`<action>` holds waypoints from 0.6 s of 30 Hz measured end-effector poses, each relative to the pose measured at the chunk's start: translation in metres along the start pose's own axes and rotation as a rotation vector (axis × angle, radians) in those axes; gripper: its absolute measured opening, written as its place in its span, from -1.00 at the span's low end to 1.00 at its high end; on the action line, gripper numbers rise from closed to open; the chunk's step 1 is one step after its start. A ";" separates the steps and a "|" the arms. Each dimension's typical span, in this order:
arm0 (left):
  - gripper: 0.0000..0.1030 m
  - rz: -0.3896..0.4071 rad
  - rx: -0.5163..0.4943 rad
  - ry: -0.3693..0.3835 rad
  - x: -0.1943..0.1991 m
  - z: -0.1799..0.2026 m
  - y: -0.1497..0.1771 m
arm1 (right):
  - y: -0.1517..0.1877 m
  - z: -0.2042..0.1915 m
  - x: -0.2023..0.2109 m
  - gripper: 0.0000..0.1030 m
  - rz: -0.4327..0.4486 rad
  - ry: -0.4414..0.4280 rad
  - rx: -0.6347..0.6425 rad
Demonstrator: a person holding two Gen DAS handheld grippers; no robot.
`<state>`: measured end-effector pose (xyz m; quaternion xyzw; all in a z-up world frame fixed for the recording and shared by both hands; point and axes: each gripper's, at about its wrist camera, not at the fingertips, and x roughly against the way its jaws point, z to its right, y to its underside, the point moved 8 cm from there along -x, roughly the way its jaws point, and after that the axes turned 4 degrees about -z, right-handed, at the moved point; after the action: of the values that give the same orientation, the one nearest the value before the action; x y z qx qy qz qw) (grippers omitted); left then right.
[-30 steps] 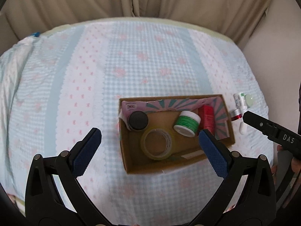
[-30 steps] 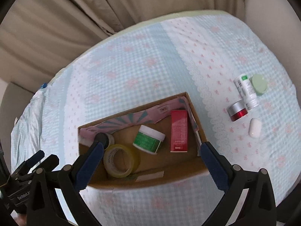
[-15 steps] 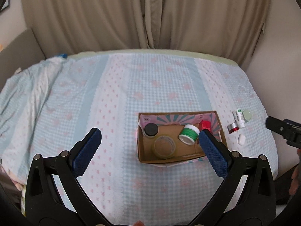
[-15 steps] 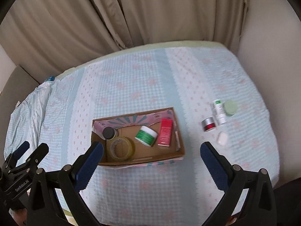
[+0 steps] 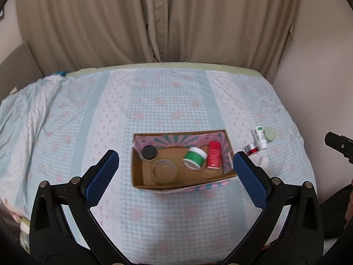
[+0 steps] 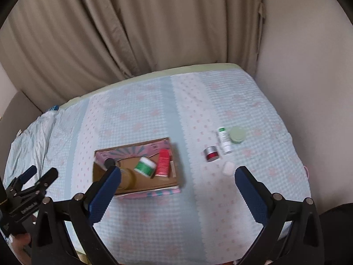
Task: Organize rigid objects
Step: 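Raise both tools away from the box toward the remaining items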
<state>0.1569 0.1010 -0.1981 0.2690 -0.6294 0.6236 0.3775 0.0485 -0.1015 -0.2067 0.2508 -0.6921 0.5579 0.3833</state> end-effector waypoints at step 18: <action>1.00 -0.103 0.198 -0.022 -0.036 0.183 0.028 | -0.048 0.160 -0.053 1.00 0.033 -0.123 0.267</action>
<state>0.1290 -0.0824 -0.2325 0.3435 -0.5543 0.6595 0.3738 0.0764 -0.2719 -0.2350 0.3222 -0.6379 0.6347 0.2941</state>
